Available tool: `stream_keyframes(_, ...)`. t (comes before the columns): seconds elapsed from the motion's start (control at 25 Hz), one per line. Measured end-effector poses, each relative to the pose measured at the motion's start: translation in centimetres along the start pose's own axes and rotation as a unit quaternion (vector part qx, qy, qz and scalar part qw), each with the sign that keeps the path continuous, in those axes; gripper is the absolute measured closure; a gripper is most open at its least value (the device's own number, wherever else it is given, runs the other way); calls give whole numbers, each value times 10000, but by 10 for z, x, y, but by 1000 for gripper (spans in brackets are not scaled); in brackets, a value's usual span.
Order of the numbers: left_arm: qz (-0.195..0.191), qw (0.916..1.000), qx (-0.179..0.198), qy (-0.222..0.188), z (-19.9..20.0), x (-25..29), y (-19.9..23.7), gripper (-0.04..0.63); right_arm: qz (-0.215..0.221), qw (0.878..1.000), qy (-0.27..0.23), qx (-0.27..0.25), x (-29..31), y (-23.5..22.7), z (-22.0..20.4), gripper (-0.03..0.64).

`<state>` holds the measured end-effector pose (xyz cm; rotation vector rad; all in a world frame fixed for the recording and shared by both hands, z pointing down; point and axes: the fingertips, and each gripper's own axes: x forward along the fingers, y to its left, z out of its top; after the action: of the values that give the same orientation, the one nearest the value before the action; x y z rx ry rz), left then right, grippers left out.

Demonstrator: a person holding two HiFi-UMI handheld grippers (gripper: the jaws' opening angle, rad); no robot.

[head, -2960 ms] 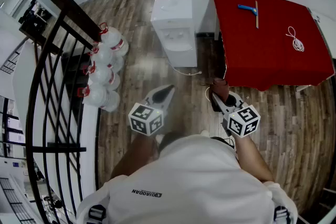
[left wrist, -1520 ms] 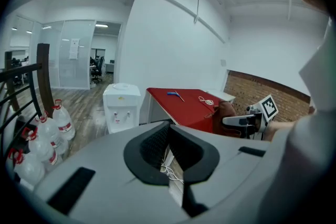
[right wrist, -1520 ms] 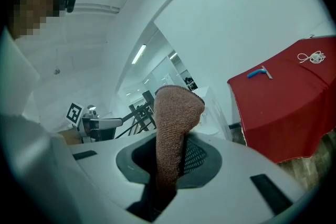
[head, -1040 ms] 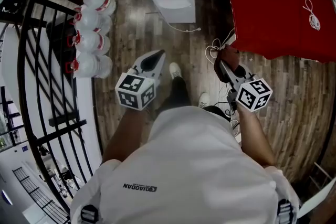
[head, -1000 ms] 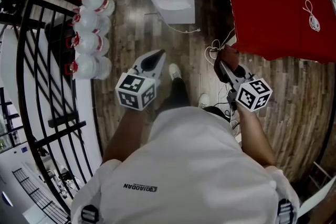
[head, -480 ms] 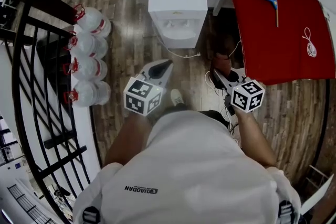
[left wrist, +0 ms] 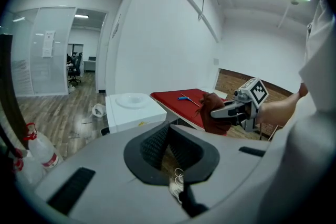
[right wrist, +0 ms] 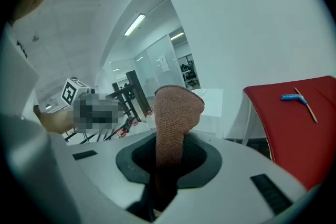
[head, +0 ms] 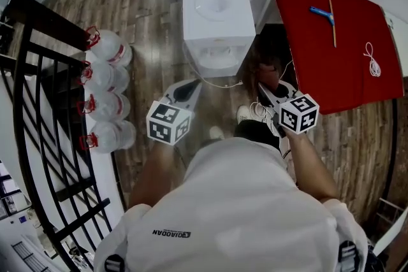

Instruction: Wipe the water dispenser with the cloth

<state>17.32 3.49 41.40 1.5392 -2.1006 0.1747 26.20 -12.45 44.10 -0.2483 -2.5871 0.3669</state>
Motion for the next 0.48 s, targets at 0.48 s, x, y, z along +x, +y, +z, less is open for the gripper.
stream_keyframes(0.48, 44, 9978, 512, 423, 31, 67, 8, 606, -212, 9841, 464, -1702, 60, -82, 57, 563)
